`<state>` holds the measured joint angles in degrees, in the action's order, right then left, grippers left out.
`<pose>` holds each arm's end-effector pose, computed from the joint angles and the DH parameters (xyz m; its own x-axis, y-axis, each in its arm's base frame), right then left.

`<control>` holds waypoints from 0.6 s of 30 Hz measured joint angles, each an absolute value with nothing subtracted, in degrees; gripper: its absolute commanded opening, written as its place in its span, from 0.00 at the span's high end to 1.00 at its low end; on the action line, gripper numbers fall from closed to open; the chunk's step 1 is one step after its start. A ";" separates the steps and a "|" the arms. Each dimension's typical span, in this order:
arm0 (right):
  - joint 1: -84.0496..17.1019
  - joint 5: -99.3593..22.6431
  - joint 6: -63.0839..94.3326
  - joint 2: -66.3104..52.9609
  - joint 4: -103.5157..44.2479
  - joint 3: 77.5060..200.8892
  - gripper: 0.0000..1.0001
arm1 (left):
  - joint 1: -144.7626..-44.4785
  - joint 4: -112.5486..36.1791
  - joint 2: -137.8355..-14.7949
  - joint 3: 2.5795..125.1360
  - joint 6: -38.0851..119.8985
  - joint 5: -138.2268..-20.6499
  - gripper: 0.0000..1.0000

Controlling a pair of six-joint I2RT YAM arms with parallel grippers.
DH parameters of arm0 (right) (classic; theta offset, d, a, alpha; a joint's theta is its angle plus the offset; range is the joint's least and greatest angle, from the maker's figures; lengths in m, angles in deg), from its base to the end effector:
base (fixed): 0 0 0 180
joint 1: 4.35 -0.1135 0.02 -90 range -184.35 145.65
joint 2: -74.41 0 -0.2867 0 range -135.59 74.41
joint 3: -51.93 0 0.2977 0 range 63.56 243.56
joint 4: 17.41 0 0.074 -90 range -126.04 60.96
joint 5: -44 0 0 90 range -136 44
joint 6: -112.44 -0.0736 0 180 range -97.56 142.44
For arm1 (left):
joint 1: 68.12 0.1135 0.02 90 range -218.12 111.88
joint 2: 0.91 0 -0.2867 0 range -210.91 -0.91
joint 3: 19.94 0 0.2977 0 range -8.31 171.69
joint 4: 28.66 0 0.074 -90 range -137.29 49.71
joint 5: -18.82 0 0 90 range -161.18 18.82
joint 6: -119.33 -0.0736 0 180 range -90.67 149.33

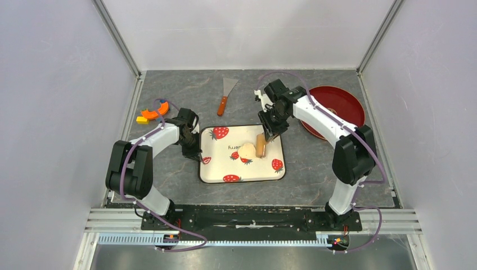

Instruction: Roll out the dumpling wrappers from the dough

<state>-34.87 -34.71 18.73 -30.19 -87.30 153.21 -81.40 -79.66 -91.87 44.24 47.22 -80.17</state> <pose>0.3646 0.2316 0.2338 -0.8584 -0.4324 -0.2761 -0.4922 0.8458 0.2057 0.3104 -0.0851 0.1227 -0.9848 -0.0793 -0.1545 -0.0456 0.9766 -0.2104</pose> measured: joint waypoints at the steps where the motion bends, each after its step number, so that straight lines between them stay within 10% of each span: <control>1: -34.87 -34.60 18.84 -29.71 -87.01 152.58 1.00 | -81.40 -79.66 -91.87 44.24 47.22 -80.15 0.98; 18: -34.61 -41.42 19.76 -31.44 -93.37 168.44 1.00 | -81.51 -79.71 -91.87 44.24 47.22 -80.06 0.98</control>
<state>-34.61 -41.42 19.76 -31.44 -93.37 168.44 -81.51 -79.71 -91.87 44.24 47.22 -80.06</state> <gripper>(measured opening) 0.342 0.072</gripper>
